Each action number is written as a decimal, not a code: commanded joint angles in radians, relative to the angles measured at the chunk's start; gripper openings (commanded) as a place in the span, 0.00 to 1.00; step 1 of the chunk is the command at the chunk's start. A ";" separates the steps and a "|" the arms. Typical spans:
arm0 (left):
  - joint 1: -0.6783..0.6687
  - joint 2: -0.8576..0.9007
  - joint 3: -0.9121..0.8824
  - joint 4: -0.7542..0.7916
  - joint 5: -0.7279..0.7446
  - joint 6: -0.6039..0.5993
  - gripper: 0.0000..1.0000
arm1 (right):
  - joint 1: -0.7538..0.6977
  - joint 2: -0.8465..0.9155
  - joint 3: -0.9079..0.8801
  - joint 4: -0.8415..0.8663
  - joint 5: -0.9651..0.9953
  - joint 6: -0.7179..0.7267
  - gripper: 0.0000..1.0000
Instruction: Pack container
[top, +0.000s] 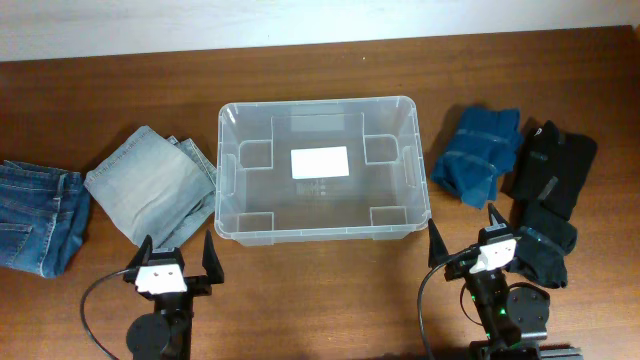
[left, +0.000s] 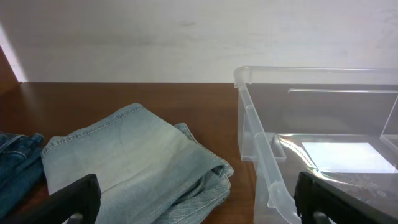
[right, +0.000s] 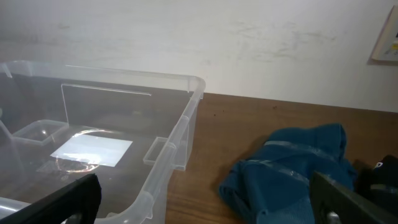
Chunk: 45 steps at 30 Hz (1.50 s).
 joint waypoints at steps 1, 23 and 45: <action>0.003 -0.010 -0.009 0.003 -0.007 0.008 0.99 | -0.008 -0.008 -0.005 -0.001 -0.012 0.000 0.99; 0.003 -0.010 -0.009 0.003 -0.007 0.009 0.99 | -0.008 -0.008 -0.005 0.011 -0.006 0.002 0.98; 0.003 -0.010 -0.009 0.003 -0.007 0.009 0.99 | -0.008 0.360 0.563 -0.252 0.143 0.368 0.99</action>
